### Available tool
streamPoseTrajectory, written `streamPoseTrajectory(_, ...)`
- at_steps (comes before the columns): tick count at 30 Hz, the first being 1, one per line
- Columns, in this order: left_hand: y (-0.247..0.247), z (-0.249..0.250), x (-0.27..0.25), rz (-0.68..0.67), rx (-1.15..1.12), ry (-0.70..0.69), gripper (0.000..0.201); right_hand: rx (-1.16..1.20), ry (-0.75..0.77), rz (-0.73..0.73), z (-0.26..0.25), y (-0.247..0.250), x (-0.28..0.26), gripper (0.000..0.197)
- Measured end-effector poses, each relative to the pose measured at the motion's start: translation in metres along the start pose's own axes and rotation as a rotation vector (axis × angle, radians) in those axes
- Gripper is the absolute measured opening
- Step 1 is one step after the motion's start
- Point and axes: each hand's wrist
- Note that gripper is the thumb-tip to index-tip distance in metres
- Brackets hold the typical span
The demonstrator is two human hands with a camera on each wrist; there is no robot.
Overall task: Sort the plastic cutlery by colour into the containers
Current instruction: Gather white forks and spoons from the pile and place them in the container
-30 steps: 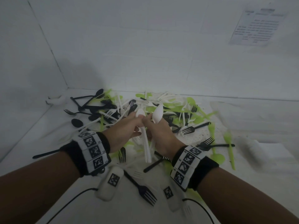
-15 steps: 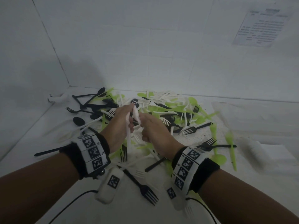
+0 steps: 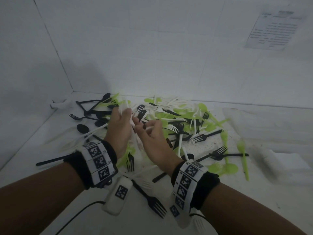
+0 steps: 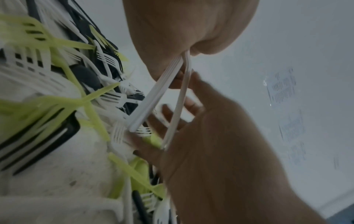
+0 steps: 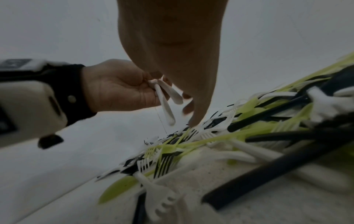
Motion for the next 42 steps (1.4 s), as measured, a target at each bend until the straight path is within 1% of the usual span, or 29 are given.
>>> streamPoseTrajectory(2, 0.002, 0.007, 0.000, -0.012, -0.044, -0.018, 0.014, 0.019, -0.201, -0.166, -0.003, 0.000, -0.006, 0.038)
streamPoseTrajectory(3, 0.002, 0.009, 0.000, -0.031, -0.067, -0.019, 0.015, 0.060, -0.272, -0.232, -0.005, -0.002, -0.008, 0.041)
streamPoseTrajectory(4, 0.002, 0.012, -0.002, -0.047, -0.085, -0.008, 0.015, 0.101, -0.298, -0.282, -0.006, -0.005, -0.009, 0.044)
streamPoseTrajectory(5, 0.004, 0.013, -0.003, -0.059, -0.098, 0.010, 0.015, 0.118, -0.289, -0.307, -0.008, -0.008, -0.009, 0.047)
streamPoseTrajectory(7, 0.008, 0.015, -0.002, -0.071, -0.129, 0.047, 0.012, 0.090, -0.264, -0.305, -0.009, -0.013, -0.006, 0.051)
streamPoseTrajectory(9, 0.016, 0.015, -0.001, -0.083, -0.152, 0.046, 0.012, 0.002, -0.227, -0.318, -0.011, -0.017, -0.004, 0.051)
streamPoseTrajectory(10, 0.021, 0.015, 0.000, -0.086, -0.122, 0.012, 0.012, -0.090, -0.183, -0.337, -0.012, -0.019, -0.002, 0.048)
streamPoseTrajectory(12, 0.037, 0.016, 0.001, -0.078, 0.065, -0.122, 0.007, -0.340, -0.030, -0.375, -0.008, -0.022, 0.002, 0.041)
streamPoseTrajectory(13, 0.048, 0.017, 0.002, -0.072, 0.202, -0.207, 0.007, -0.454, 0.040, -0.357, -0.004, -0.023, 0.005, 0.034)
streamPoseTrajectory(14, 0.060, 0.018, 0.003, -0.078, 0.356, -0.292, 0.013, -0.548, 0.087, -0.318, 0.000, -0.023, 0.007, 0.027)
streamPoseTrajectory(15, 0.074, 0.019, 0.005, -0.101, 0.528, -0.352, 0.019, -0.636, 0.113, -0.299, 0.007, -0.022, 0.010, 0.028)
streamPoseTrajectory(16, 0.089, 0.018, 0.006, -0.132, 0.709, -0.379, 0.021, -0.717, 0.103, -0.327, 0.013, -0.021, 0.012, 0.034)
streamPoseTrajectory(18, 0.119, 0.012, 0.008, -0.165, 1.037, -0.366, 0.020, -0.905, 0.016, -0.452, 0.026, -0.017, 0.014, 0.047)
streamPoseTrajectory(19, 0.133, 0.006, 0.008, -0.173, 1.159, -0.349, 0.023, -1.008, 0.002, -0.506, 0.032, -0.016, 0.015, 0.051)
streamPoseTrajectory(20, 0.145, 0.001, 0.008, -0.183, 1.255, -0.327, 0.028, -1.091, 0.006, -0.526, 0.037, -0.013, 0.017, 0.054)
streamPoseTrajectory(22, 0.173, -0.014, 0.008, -0.210, 1.405, -0.266, 0.036, -1.163, -0.002, -0.495, 0.042, -0.013, 0.021, 0.059)
streamPoseTrajectory(25, 0.205, -0.039, 0.007, -0.233, 1.556, -0.191, 0.035, -1.197, -0.026, -0.404, 0.040, -0.014, 0.030, 0.073)
streamPoseTrajectory(27, 0.215, -0.051, 0.004, -0.269, 1.603, -0.157, 0.035, -1.209, -0.007, -0.349, 0.038, -0.017, 0.031, 0.078)
streamPoseTrajectory(31, 0.216, -0.066, -0.003, -0.347, 1.612, -0.088, 0.048, -1.159, 0.096, -0.262, 0.040, -0.034, 0.027, 0.073)
streamPoseTrajectory(32, 0.216, -0.068, -0.004, -0.350, 1.613, -0.095, 0.049, -1.154, 0.127, -0.274, 0.041, -0.039, 0.027, 0.073)
streamPoseTrajectory(34, 0.215, -0.071, -0.005, -0.351, 1.594, -0.122, 0.045, -1.189, 0.142, -0.378, 0.043, -0.046, 0.027, 0.071)
streamPoseTrajectory(36, 0.211, -0.071, -0.007, -0.363, 1.561, -0.172, 0.036, -1.266, 0.060, -0.514, 0.046, -0.047, 0.028, 0.069)
streamPoseTrajectory(37, 0.209, -0.070, -0.008, -0.377, 1.554, -0.197, 0.032, -1.291, 0.013, -0.545, 0.046, -0.046, 0.030, 0.067)
streamPoseTrajectory(38, 0.206, -0.070, -0.009, -0.396, 1.552, -0.222, 0.029, -1.300, -0.012, -0.538, 0.046, -0.044, 0.032, 0.065)
streamPoseTrajectory(40, 0.201, -0.071, -0.010, -0.419, 1.546, -0.264, 0.026, -1.294, -0.005, -0.455, 0.044, -0.040, 0.039, 0.059)
streamPoseTrajectory(42, 0.197, -0.072, -0.010, -0.375, 1.510, -0.278, 0.028, -1.273, -0.011, -0.367, 0.041, -0.037, 0.043, 0.059)
Point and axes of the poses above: each hand's wrist, its own x-axis towards the middle knuckle, its own y-axis out of the back of the hand, z = x × y, and after that the axes turned 15 degrees about x, right-handed
